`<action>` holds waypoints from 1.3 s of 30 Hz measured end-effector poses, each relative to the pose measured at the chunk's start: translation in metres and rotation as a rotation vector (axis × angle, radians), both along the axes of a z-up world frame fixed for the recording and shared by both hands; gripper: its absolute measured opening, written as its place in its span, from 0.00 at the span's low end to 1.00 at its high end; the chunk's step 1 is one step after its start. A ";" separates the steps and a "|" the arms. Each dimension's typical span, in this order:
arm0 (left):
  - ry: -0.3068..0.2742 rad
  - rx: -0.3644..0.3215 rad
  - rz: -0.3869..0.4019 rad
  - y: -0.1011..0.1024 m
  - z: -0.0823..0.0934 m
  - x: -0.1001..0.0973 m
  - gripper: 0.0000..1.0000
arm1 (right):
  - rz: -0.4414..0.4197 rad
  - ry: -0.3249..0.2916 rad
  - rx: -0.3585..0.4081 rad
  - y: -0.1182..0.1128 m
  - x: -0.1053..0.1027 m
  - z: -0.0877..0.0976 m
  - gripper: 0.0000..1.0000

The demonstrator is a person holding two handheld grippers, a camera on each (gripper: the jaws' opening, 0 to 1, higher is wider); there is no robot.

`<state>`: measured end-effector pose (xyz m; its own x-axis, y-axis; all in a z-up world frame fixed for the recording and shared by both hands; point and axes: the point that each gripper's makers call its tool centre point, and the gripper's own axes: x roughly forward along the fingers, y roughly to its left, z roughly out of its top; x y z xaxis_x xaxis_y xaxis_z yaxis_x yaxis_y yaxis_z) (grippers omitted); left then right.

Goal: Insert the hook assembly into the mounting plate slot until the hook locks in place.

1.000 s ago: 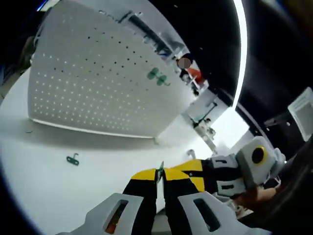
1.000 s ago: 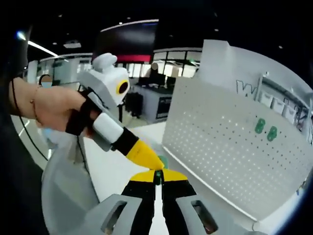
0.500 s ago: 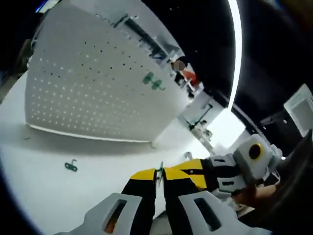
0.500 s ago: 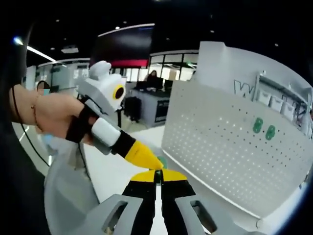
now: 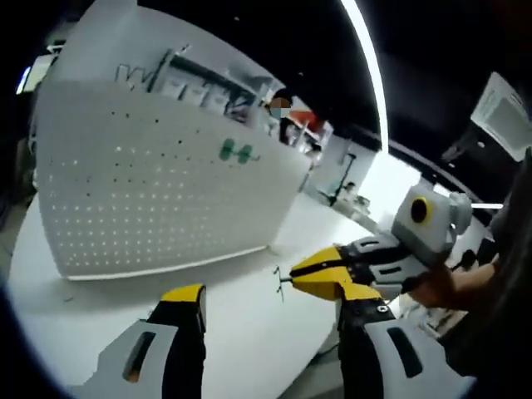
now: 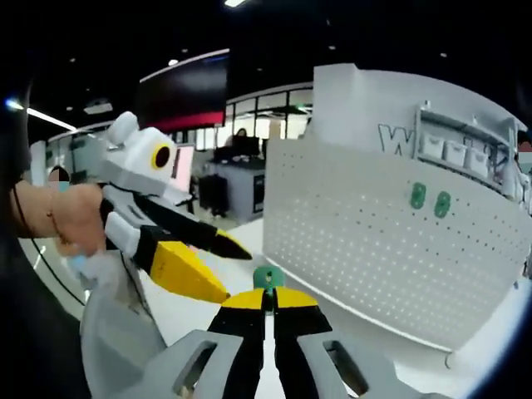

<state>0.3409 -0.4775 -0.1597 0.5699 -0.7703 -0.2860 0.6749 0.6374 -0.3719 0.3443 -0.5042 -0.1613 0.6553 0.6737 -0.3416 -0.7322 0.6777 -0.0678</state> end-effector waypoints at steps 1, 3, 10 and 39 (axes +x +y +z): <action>-0.007 0.005 -0.006 -0.001 0.001 -0.001 0.71 | -0.001 0.001 0.000 0.000 0.000 0.000 0.00; -0.011 0.008 -0.010 -0.001 0.002 -0.001 0.75 | -0.004 0.004 0.003 -0.001 0.000 0.001 0.00; -0.056 0.085 -0.021 -0.004 0.006 -0.005 1.00 | -0.002 0.008 0.008 0.001 0.000 0.001 0.00; -0.130 0.141 -0.045 -0.008 0.009 -0.022 1.00 | -0.066 -0.018 0.097 0.006 0.020 0.022 0.00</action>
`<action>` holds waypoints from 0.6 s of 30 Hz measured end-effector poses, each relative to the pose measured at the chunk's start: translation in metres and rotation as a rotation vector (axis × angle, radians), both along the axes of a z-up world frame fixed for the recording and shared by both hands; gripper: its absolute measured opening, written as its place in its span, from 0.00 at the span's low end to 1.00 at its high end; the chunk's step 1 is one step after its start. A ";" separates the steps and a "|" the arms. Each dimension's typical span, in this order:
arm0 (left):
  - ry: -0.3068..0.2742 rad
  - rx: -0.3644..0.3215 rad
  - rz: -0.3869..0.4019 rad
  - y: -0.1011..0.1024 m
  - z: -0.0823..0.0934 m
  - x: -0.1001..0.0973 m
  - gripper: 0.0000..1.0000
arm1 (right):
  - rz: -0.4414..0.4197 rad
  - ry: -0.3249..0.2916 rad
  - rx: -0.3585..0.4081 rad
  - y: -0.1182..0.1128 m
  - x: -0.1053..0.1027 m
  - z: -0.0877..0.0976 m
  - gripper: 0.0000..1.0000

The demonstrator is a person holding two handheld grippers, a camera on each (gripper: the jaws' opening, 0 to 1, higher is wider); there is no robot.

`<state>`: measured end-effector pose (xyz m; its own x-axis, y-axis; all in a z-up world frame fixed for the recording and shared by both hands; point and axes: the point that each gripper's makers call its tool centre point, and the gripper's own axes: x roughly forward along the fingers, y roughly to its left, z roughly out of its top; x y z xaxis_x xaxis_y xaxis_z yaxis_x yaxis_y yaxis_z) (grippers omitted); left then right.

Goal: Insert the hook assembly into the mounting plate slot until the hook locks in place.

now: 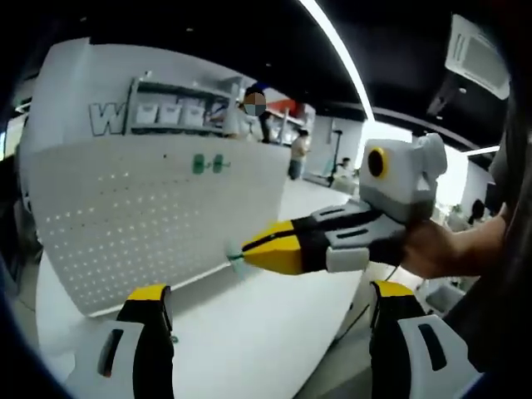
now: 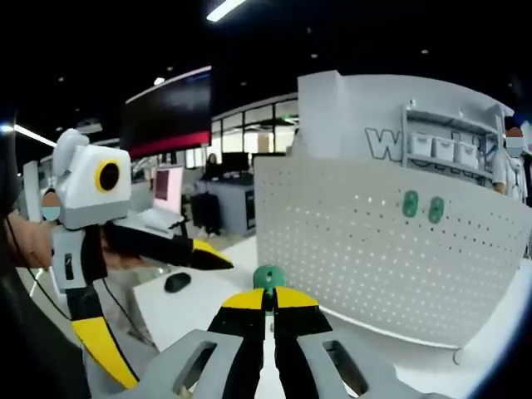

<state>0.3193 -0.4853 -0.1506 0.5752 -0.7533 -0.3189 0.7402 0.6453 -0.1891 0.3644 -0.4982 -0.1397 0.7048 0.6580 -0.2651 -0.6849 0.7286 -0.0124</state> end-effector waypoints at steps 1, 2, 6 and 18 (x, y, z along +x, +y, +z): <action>-0.002 0.000 0.004 0.002 0.000 0.000 1.00 | -0.007 -0.004 0.002 -0.001 0.002 0.001 0.00; -0.003 -0.001 0.006 0.003 0.000 0.001 1.00 | -0.013 -0.005 0.004 -0.003 0.005 0.002 0.00; -0.002 0.003 0.021 0.005 -0.004 0.000 1.00 | -0.060 -0.027 0.019 -0.013 0.020 0.007 0.00; 0.005 -0.008 0.053 0.017 -0.005 0.002 1.00 | -0.170 -0.047 0.020 -0.044 0.060 0.007 0.00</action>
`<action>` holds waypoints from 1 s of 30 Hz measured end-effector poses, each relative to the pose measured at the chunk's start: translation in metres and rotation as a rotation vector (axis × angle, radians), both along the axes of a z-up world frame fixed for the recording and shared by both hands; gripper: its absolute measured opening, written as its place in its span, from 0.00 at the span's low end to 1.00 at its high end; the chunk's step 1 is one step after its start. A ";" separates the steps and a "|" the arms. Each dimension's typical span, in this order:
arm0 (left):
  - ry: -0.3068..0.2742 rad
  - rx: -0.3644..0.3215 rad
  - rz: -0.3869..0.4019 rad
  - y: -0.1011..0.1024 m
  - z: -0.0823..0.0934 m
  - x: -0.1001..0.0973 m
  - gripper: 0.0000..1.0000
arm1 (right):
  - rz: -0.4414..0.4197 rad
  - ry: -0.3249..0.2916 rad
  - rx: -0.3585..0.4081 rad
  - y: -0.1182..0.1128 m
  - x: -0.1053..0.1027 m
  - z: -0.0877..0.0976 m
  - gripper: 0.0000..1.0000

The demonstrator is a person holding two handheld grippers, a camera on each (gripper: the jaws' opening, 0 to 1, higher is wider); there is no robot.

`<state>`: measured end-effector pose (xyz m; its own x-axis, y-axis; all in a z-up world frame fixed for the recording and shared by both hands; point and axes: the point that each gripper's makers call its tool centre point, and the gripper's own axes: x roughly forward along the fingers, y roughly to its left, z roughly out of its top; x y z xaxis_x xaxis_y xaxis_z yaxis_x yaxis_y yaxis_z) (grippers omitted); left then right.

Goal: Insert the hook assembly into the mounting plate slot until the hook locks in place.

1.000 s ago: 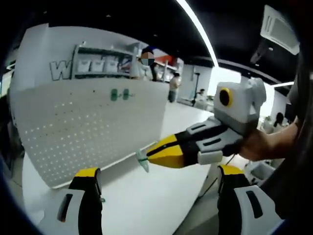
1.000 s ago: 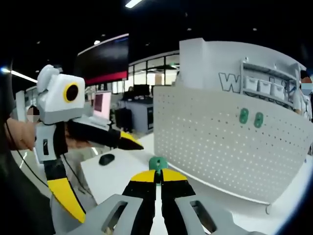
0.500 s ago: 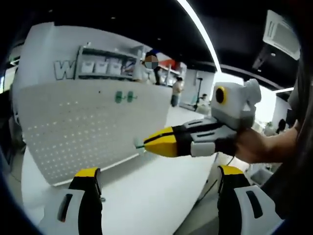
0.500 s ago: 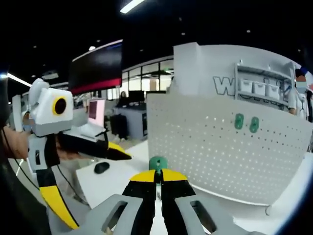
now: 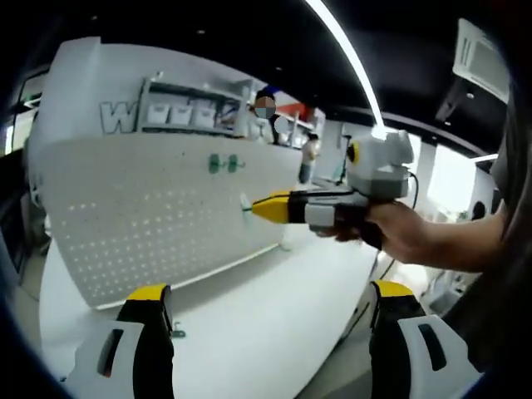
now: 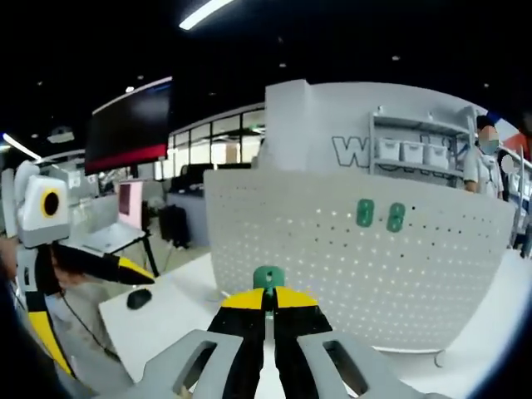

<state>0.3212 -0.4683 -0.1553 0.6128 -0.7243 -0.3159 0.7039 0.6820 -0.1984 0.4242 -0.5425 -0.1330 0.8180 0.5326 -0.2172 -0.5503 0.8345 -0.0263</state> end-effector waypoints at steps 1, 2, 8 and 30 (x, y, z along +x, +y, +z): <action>-0.001 -0.005 0.005 0.000 0.000 0.000 1.00 | -0.008 -0.002 0.002 -0.003 0.003 0.000 0.00; 0.003 -0.008 0.006 0.001 -0.001 -0.001 1.00 | -0.014 -0.004 0.006 -0.005 0.005 0.000 0.00; 0.018 -0.003 0.010 0.001 -0.007 -0.001 1.00 | -0.065 -0.024 0.018 -0.022 0.023 0.004 0.00; 0.057 0.014 -0.004 0.000 -0.022 0.003 1.00 | -0.286 -0.089 0.030 -0.096 0.078 0.006 0.00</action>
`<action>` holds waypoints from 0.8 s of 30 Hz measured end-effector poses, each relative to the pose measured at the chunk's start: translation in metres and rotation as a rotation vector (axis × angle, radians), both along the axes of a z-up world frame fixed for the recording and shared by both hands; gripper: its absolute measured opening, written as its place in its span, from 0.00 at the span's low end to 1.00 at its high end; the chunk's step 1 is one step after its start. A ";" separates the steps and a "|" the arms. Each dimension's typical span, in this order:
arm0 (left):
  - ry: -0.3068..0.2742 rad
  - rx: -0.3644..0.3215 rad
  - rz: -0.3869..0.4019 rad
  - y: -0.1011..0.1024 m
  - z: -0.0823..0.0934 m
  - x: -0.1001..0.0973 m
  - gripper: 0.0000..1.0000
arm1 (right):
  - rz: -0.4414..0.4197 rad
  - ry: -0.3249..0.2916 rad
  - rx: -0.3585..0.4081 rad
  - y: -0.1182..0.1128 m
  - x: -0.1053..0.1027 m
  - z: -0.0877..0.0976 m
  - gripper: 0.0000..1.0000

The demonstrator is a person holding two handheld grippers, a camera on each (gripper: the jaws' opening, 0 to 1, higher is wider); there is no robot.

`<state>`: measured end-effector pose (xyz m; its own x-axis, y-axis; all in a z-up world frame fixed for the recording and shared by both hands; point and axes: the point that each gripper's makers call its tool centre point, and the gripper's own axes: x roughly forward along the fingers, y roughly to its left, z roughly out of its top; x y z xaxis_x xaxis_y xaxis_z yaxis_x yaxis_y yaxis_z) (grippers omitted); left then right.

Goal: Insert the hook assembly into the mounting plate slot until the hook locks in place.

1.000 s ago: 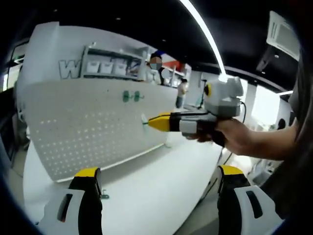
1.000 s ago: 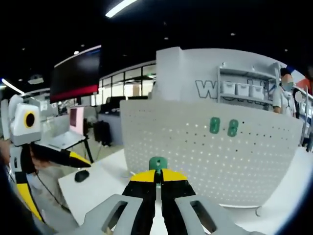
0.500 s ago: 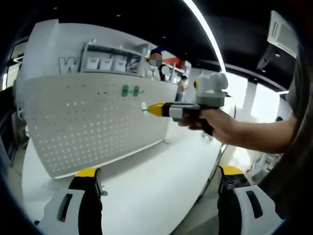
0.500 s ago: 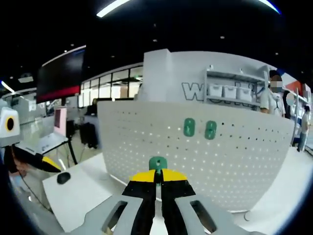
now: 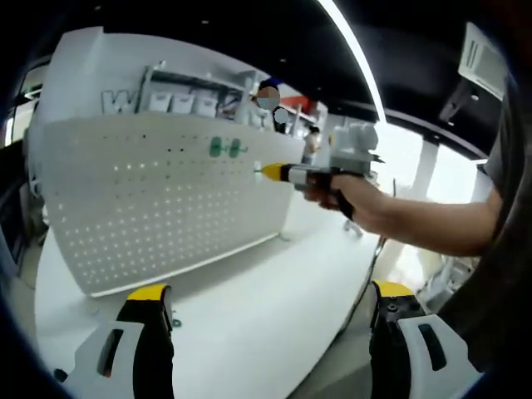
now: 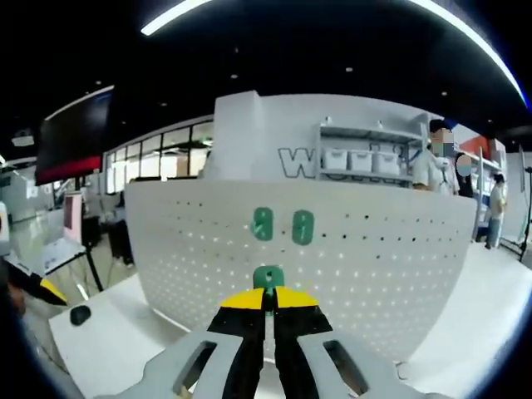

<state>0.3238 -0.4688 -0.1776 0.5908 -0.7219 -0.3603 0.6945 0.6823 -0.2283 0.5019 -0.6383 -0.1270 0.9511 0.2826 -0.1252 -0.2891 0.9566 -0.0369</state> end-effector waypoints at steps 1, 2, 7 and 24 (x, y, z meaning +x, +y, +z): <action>0.003 0.002 0.004 0.002 -0.001 0.001 1.00 | -0.002 0.000 0.003 -0.001 0.002 0.001 0.00; 0.003 0.005 0.007 0.004 -0.002 0.001 1.00 | -0.008 -0.005 0.004 -0.003 0.004 0.002 0.00; 0.003 0.001 0.035 0.012 0.000 0.007 1.00 | -0.041 -0.029 0.018 -0.015 0.018 0.006 0.00; 0.019 0.002 0.082 0.024 -0.006 0.019 1.00 | -0.125 -0.059 0.037 -0.043 0.058 0.014 0.00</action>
